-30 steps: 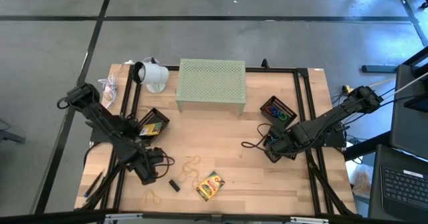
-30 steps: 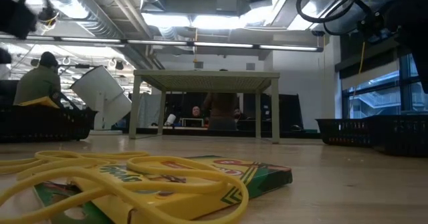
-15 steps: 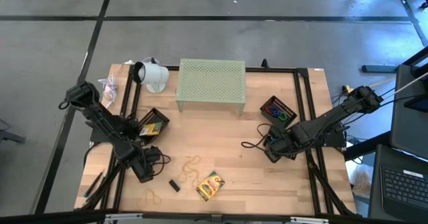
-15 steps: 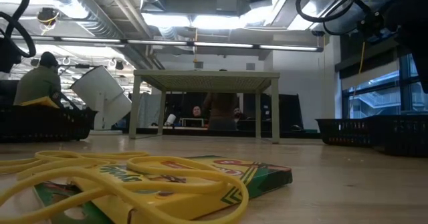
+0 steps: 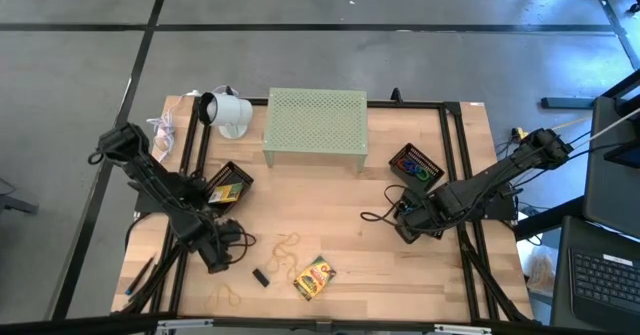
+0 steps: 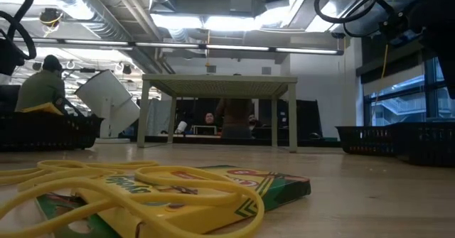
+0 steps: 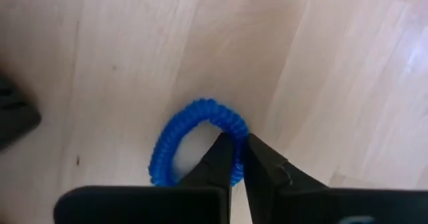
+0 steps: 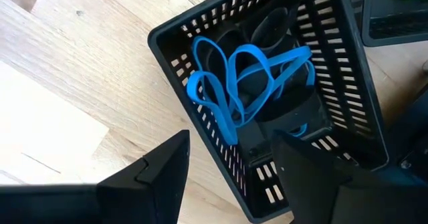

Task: Pick & Place Office Desk Supplies
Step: Put the blue spring keychain into the top black bin

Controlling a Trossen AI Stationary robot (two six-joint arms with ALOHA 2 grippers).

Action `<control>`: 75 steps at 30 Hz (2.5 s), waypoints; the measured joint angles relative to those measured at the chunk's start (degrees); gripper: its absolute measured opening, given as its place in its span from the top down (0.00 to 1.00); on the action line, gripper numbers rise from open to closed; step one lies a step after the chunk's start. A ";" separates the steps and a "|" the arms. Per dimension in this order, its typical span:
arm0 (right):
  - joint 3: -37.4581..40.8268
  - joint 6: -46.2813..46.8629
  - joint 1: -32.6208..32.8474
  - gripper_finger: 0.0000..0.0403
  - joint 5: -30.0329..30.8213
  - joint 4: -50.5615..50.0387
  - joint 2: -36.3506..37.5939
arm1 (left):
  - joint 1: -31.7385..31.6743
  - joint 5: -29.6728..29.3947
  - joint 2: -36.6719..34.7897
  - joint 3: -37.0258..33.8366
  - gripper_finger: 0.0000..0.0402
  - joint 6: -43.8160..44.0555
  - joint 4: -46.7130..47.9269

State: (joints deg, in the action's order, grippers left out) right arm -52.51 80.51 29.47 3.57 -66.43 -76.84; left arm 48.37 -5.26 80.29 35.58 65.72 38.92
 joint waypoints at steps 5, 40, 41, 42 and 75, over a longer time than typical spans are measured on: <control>0.00 -0.67 0.00 0.47 -0.17 1.65 0.00 | -1.44 -3.51 -0.11 3.10 0.95 -5.05 -0.83; -0.04 -97.45 0.59 0.47 11.54 98.97 -9.78 | -11.88 -11.21 -0.26 15.17 0.96 -82.62 -58.44; -0.04 -97.90 0.57 0.47 11.56 100.97 -10.80 | -12.50 -9.67 -0.26 15.17 0.96 -83.58 -59.13; -0.04 -98.09 0.45 0.47 11.56 102.68 -11.82 | -13.07 -8.36 -0.26 15.17 0.96 -84.23 -59.79; -0.04 -85.42 -4.79 0.63 -2.54 114.86 -19.32 | -22.28 0.44 -0.28 15.19 0.96 -90.53 -64.46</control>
State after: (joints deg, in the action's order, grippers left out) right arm -52.56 -4.91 24.69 1.04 48.42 -96.16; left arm 26.09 -4.82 80.01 50.76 -24.81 -25.54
